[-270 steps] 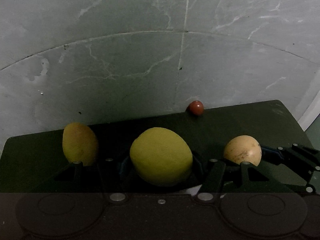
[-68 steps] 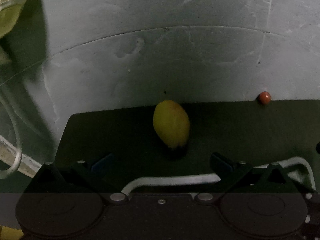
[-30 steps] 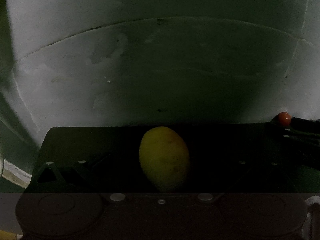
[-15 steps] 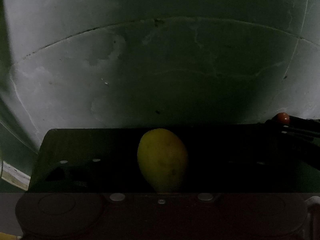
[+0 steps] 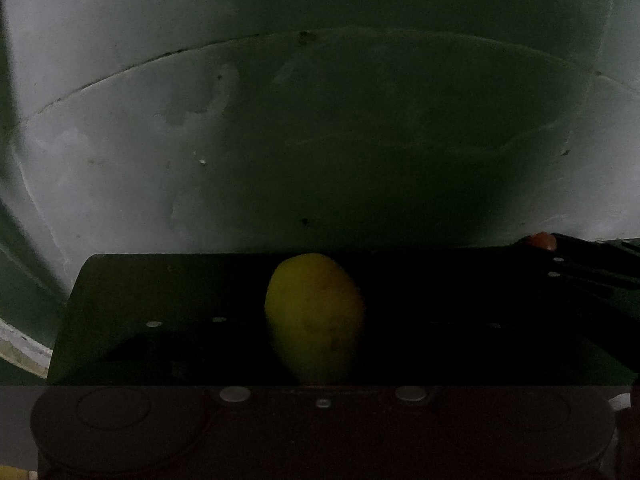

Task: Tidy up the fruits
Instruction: 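Grasp the pear with the left tool while the right tool grasps the cherry tomato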

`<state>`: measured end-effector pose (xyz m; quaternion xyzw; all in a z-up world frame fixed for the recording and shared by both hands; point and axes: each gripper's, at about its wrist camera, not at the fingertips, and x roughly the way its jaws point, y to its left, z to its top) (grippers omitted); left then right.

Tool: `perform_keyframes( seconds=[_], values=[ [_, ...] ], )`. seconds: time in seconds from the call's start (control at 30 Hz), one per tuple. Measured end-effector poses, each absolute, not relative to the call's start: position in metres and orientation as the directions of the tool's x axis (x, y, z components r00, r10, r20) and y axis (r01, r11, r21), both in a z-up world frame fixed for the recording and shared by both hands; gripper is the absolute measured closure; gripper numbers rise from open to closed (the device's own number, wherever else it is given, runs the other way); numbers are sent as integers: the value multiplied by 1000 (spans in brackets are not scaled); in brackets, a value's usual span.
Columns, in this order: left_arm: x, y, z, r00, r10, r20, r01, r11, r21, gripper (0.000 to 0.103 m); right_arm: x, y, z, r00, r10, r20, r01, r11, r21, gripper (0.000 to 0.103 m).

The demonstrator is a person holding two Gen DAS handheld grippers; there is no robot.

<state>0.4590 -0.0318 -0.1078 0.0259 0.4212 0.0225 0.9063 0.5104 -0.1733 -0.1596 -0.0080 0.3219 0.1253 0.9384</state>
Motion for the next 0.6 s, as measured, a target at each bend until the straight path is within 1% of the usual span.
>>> perform_keyframes(
  seconds=[0.03, 0.07, 0.1, 0.5, 0.53, 0.6],
  values=[
    [458, -32, -107, 646, 66, -761, -22, 997, 67, 47, 510, -173, -159, 760, 233, -607, -244, 968, 65, 73],
    [457, -33, -106, 647, 67, -760, -25, 997, 67, 48, 511, -178, -159, 759, 235, -607, -247, 967, 67, 76],
    [457, -32, -106, 647, 62, -760, -25, 998, 61, 48, 510, -179, -159, 758, 238, -608, -250, 966, 67, 76],
    [454, -28, -104, 648, 45, -760, -33, 999, 31, 48, 515, -185, -147, 739, 261, -621, -273, 959, 78, 77],
    [455, -27, -106, 647, 44, -761, -34, 999, 29, 48, 523, -189, -159, 738, 261, -623, -273, 959, 79, 77],
    [455, -26, -107, 647, 40, -762, -34, 999, 24, 48, 524, -190, -156, 734, 267, -625, -280, 957, 80, 77]
  ],
)
